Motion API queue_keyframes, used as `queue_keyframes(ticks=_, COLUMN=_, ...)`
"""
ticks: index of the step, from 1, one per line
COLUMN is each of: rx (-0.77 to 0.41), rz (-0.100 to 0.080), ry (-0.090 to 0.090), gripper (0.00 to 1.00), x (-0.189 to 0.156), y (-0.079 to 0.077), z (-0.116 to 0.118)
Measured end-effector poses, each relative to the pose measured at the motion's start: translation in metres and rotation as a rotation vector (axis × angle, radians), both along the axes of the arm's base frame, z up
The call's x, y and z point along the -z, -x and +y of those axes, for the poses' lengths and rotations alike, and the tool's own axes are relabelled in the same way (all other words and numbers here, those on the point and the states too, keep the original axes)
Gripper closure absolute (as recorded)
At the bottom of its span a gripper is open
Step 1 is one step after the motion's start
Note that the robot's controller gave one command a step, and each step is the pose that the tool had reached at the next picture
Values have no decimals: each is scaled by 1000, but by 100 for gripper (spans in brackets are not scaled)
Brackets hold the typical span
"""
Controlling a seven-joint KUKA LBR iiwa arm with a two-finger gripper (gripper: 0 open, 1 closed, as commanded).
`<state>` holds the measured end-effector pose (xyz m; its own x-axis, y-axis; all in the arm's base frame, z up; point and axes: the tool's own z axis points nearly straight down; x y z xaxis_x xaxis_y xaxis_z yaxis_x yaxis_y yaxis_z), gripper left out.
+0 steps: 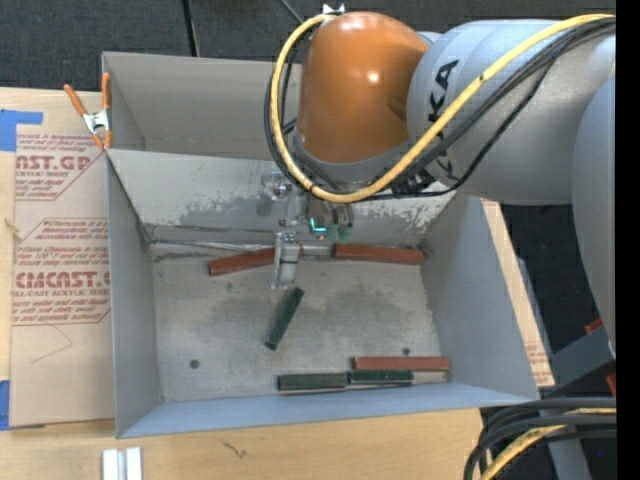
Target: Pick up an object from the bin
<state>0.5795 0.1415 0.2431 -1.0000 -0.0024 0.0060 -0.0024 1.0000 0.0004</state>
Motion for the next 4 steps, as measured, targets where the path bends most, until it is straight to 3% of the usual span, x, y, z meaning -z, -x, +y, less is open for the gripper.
queue_keyframes(ticks=1, rx=1, rz=-8, ry=-1, gripper=0, x=-5, y=-1, z=-1)
queue_keyframes(ticks=2, rx=1, rz=-13, ry=-3, gripper=0, x=47, y=9, z=-13)
queue_keyframes(ticks=3, rx=21, rz=-11, ry=-1, gripper=0, x=107, y=12, z=-10)
queue_keyframes(ticks=4, rx=-100, rz=-5, ry=-2, gripper=0, x=146, y=8, z=-41)
